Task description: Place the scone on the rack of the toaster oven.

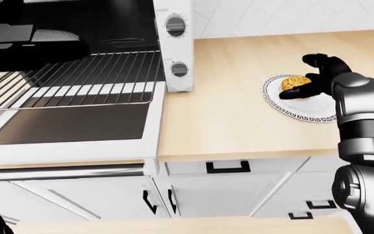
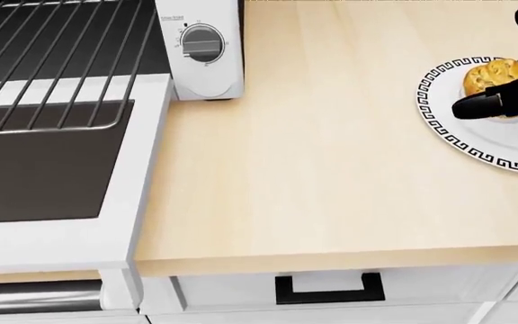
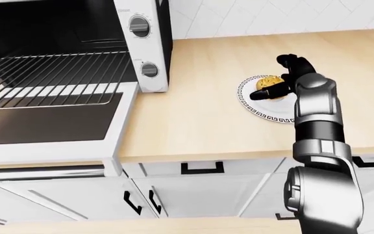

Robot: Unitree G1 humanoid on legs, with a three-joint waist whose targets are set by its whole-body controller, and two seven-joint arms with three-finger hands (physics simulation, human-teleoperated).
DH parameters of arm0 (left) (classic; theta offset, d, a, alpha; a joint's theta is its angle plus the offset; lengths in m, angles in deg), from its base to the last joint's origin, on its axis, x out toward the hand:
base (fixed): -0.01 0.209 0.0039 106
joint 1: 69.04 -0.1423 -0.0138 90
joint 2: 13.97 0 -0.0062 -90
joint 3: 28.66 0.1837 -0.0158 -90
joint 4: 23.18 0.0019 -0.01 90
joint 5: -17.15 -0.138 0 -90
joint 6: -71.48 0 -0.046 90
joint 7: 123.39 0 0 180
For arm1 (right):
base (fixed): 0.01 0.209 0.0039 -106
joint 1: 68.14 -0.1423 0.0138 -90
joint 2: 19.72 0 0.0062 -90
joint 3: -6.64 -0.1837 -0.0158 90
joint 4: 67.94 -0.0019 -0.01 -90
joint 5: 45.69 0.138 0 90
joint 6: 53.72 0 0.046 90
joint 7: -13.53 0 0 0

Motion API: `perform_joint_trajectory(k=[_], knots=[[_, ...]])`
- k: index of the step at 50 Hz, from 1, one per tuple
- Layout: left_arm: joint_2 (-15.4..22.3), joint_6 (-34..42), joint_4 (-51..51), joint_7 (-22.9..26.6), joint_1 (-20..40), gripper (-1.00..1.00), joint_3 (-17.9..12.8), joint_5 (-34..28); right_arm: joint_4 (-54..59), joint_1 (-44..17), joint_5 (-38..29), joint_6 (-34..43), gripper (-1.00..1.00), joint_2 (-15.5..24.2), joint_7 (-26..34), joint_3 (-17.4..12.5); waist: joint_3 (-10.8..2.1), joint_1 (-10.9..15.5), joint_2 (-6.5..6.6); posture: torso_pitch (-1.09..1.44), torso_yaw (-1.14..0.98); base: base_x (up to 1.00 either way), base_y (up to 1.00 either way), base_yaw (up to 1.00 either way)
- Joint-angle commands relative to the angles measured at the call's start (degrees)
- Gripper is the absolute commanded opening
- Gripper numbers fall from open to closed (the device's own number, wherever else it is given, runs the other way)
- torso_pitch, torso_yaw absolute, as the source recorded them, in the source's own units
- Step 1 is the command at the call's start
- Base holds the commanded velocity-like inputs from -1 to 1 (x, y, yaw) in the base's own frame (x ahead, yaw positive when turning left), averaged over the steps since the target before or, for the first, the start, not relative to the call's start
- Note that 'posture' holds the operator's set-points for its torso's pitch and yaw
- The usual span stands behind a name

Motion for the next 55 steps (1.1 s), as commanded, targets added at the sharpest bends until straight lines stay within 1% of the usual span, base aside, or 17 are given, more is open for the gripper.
perform_joint_trajectory(k=[1, 4, 8, 11, 17, 21, 30, 32, 36, 42, 50, 55], knots=[[1.1, -1.4, -0.1, -0.3, 1.6, 1.0, -1.2, -0.2, -2.4, -2.0, -0.2, -1.4, 0.74, 0.9, -0.4, -0.3, -1.5, 0.0, -0.19, 0.0, 0.0, 0.0, 0.0, 0.0], [1.2, -1.4, -0.1, -0.5, 1.8, 1.0, -1.0, -0.1, -2.8, -1.2, -0.2, -1.5, 0.72, 1.1, -0.4, -0.6, -1.49, 0.0, -0.24, 0.0, 0.0, 0.0, 0.0, 0.0], [0.7, -1.7, -0.5, 0.0, 0.7, 1.0, -1.2, -0.7, -2.9, -0.7, -0.6, -1.7, 0.75, 0.9, -0.6, -0.4, -1.46, 0.1, -0.27, 0.0, 0.0, 0.0, 0.0, 0.0], [0.9, -1.5, -0.7, -0.2, 0.7, 1.0, -1.6, -0.3, -2.8, -0.6, -0.9, -1.8, 0.7, 1.0, -0.6, -0.3, -1.53, 0.0, -0.22, 0.0, 0.0, 0.0, 0.0, 0.0], [1.0, -1.7, -0.8, -0.4, 0.5, 1.0, -1.6, -0.1, -3.7, 0.2, -1.2, -1.6, 0.69, 1.0, -0.5, -0.6, -1.48, 0.0, -0.31, 0.0, 0.0, 0.0, 0.0, 0.0], [1.1, -1.7, -1.0, -0.6, 0.4, 1.0, -1.6, 0.2, -3.8, 0.3, -1.5, -1.7, 0.6, 0.9, -0.5, -0.5, -1.48, 0.1, -0.32, 0.0, 0.0, 0.0, 0.0, 0.0], [0.9, -1.9, -0.7, -0.4, 0.6, 1.0, -1.3, -0.2, -3.7, 0.6, -1.7, -1.9, 0.51, 0.9, -0.6, -0.6, -1.52, 0.1, -0.36, 0.0, 0.0, 0.0, 0.0, 0.0], [1.1, -1.8, -0.6, -0.5, 0.9, 1.0, -1.4, 0.1, -3.8, 0.9, -1.8, -2.0, 0.44, 1.0, -0.5, -0.6, -1.54, 0.1, -0.4, 0.0, 0.0, 0.0, 0.0, 0.0], [1.5, -1.8, -0.6, -0.7, 1.0, 1.0, -1.5, 0.5, -4.6, 1.1, -2.0, -1.6, 0.44, 1.1, -0.2, -0.7, -1.5, 0.0, -0.45, 0.0, 0.0, 0.0, 0.0, 0.0], [1.5, -2.0, -0.8, -0.6, 0.6, 1.0, -1.6, 0.5, -4.5, 1.8, -2.0, -2.0, 0.37, 1.0, -0.4, -0.9, -1.47, 0.1, -0.44, 0.0, 0.0, 0.0, 0.0, 0.0], [1.7, -2.2, -0.9, -0.7, 0.3, 1.0, -1.8, 0.8, -5.7, 2.2, -1.9, -1.2, 0.36, 1.0, -0.2, -1.0, -1.51, 0.1, -0.49, 0.0, 0.0, 0.0, 0.0, 0.0], [1.3, -2.3, -1.0, -0.7, 0.3, 1.0, -1.5, 0.5, -5.5, 2.0, -1.9, -1.3, 0.3, 1.4, -0.1, -1.1, -1.5, 0.1, -0.52, 0.0, 0.0, 0.0, 0.0, 0.0]])
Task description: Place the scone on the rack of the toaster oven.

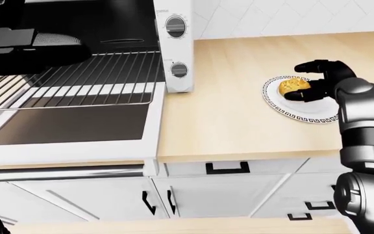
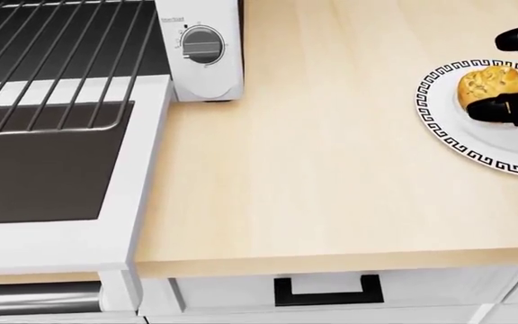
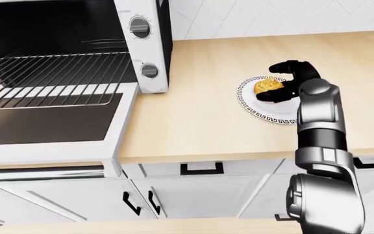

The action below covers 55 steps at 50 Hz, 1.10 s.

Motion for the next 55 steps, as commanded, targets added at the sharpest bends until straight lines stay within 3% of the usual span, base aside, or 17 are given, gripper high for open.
perform_joint_trajectory(k=[1, 23, 32, 39, 55], knots=[[1.2, -1.2, 0.1, 0.0, 1.6, 1.0, -1.4, -0.4, -1.0, -2.1, 0.1, -1.5, 0.29, 0.9, 0.0, -0.2, -1.43, 0.0, -0.13, 0.0, 0.0, 0.0, 0.0, 0.0], [2.3, -1.5, 0.2, -0.9, 2.2, 1.0, -1.4, 1.2, -4.2, 0.1, 0.2, -0.1, 0.07, 1.2, 0.6, -0.7, -1.43, 0.0, -0.25, 0.0, 0.0, 0.0, 0.0, 0.0], [2.3, -1.8, 0.2, -1.1, 2.0, 1.0, -1.1, 1.2, -4.0, -0.9, -0.1, 0.1, -0.21, 1.6, 0.9, -0.5, -1.43, 0.0, -0.26, 0.0, 0.0, 0.0, 0.0, 0.0], [2.0, -1.7, 0.1, -0.8, 1.9, 1.0, -1.1, 0.9, -6.1, -1.5, -0.8, 1.7, -0.31, 1.8, 1.9, -0.5, -1.33, 0.0, -0.19, 0.0, 0.0, 0.0, 0.0, 0.0], [2.5, -1.4, 0.6, -1.0, 3.2, 1.0, -0.7, 1.3, -9.5, -3.6, -2.5, 4.3, -0.94, 3.7, 4.8, -0.8, -1.09, 0.0, 0.0, 0.0, 0.0, 0.0, 0.0, 0.0]])
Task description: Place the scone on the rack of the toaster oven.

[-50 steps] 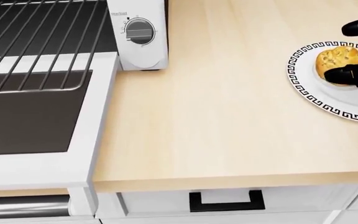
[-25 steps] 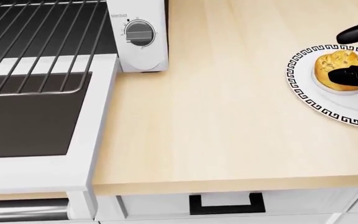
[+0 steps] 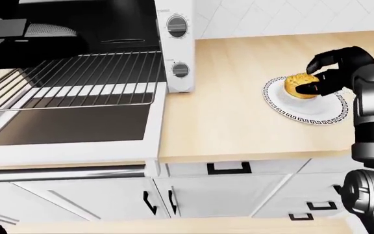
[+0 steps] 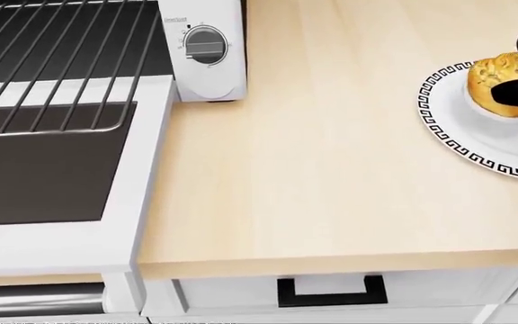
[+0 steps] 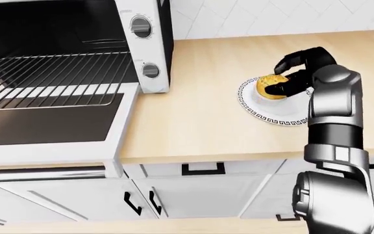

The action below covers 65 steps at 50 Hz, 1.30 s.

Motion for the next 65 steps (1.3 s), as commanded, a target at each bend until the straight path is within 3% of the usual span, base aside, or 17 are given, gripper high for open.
perform_joint_trajectory(k=[1, 10, 19, 39, 54, 65], knots=[[1.1, -1.3, 0.1, -0.1, 1.5, 1.0, -1.3, -0.3, -2.8, -2.5, -0.3, -0.6, -0.95, 1.5, 0.3, -0.7, -1.48, 0.0, -0.25, 0.0, 0.0, 0.0, 0.0, 0.0], [2.5, -1.7, 0.5, -0.6, 1.9, 1.0, -1.3, 0.9, -7.1, -3.8, 0.2, 1.8, -0.95, 2.7, 2.7, -1.6, -1.29, 0.0, -0.25, 0.0, 0.0, 0.0, 0.0, 0.0], [4.8, -2.6, 1.2, -0.8, 1.7, 1.0, -2.2, 2.6, -14.5, -10.1, -1.8, 6.6, -0.94, 0.0, 7.1, 1.6, -0.98, -0.3, 0.35, 0.0, 0.0, 0.0, 0.0, 0.0], [6.5, -3.9, 1.7, -1.3, 1.4, 1.0, -2.1, 3.8, -39.4, -16.5, -12.3, 23.7, -0.94, -12.1, 22.2, 8.4, -0.5, -0.6, 1.25, 0.0, 0.0, 0.0, 0.0, 0.0], [8.2, -5.2, 1.6, -1.3, -0.6, 1.0, -3.3, 5.1, -49.3, -23.8, -23.7, 31.5, -0.95, -21.1, 34.1, 13.9, -0.06, -1.3, 2.28, 0.0, 0.0, 0.0, 0.0, 0.0], [8.4, -5.9, 1.5, -1.3, -1.1, 1.0, -3.1, 5.1, -53.6, -28.3, -32.7, 35.6, -0.94, -26.4, 42.7, 15.4, 0.32, -1.9, 3.0, 0.0, 0.0, 0.0, 0.0, 0.0]])
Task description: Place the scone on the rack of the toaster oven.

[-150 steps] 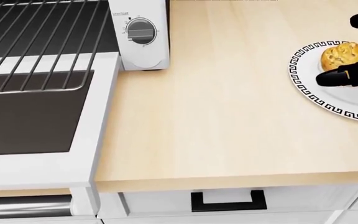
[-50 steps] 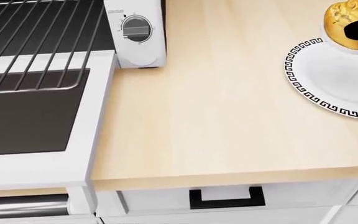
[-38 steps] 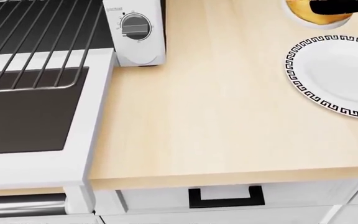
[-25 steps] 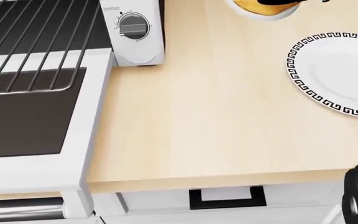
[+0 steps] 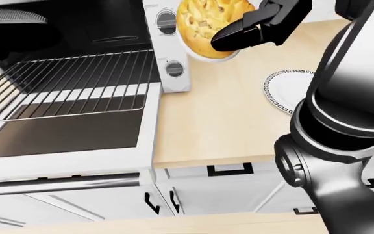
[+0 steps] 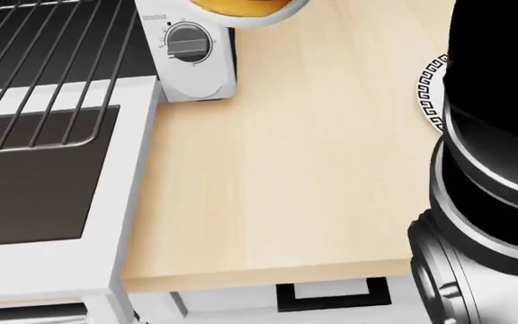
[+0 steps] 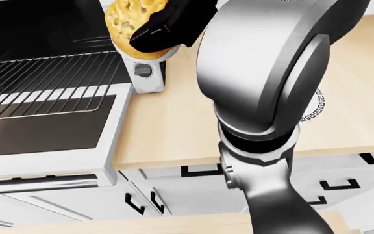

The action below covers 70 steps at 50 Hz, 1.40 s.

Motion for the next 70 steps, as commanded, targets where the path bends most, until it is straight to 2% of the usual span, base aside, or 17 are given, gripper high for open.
perform_joint_trajectory(k=[1, 10, 19, 29, 45, 58, 70], knots=[[1.2, -1.4, 0.2, -0.2, 1.6, 1.0, -1.3, -0.5, -0.9, -2.7, -2.6, 0.1, -0.95, -0.7, 1.3, -0.1, -1.42, -0.1, 0.31, 0.0, 0.0, 0.0, 0.0, 0.0], [2.1, -1.6, 0.5, -0.5, 1.8, 1.0, -1.4, 0.5, -0.5, -4.4, -6.9, -0.5, -0.95, -6.0, 3.8, 0.3, -1.25, -0.7, 0.95, 0.0, 0.0, 0.0, 0.0, 0.0], [2.3, -2.0, 0.1, -0.4, 0.5, 1.0, -2.2, 0.7, 2.4, -3.3, -5.6, -4.5, -0.95, -11.5, 0.1, 0.0, -1.37, -1.1, 1.59, 0.0, 0.0, 0.0, 0.0, 0.0], [3.7, -2.5, 0.9, 0.0, 0.5, 1.0, -2.7, 1.0, 4.1, 0.5, -2.1, -7.1, -0.94, -13.3, -4.0, 0.2, -1.59, -1.1, 1.74, 0.0, 0.0, 0.0, 0.0, 0.0], [6.6, -4.2, 2.3, -0.3, 1.0, 1.0, -2.3, 2.7, 10.5, 0.4, 3.3, -10.7, -0.95, -16.7, -9.9, 0.9, -1.8, -1.2, 2.11, 0.0, 0.0, 0.0, 0.0, 0.0], [6.8, -5.1, 1.8, 0.1, -1.1, 1.0, -3.1, 2.5, 20.9, -0.3, 12.6, -16.2, -0.95, -18.6, -19.1, 0.3, -2.11, -1.2, 2.32, 0.0, 0.0, 0.0, 0.0, 0.0], [7.3, -5.4, 2.1, 0.1, -0.8, 1.0, -2.9, 2.8, 25.8, -0.8, 17.4, -18.5, -0.95, -20.0, -23.4, 1.3, -2.16, -1.1, 2.36, 0.0, 0.0, 0.0, 0.0, 0.0]])
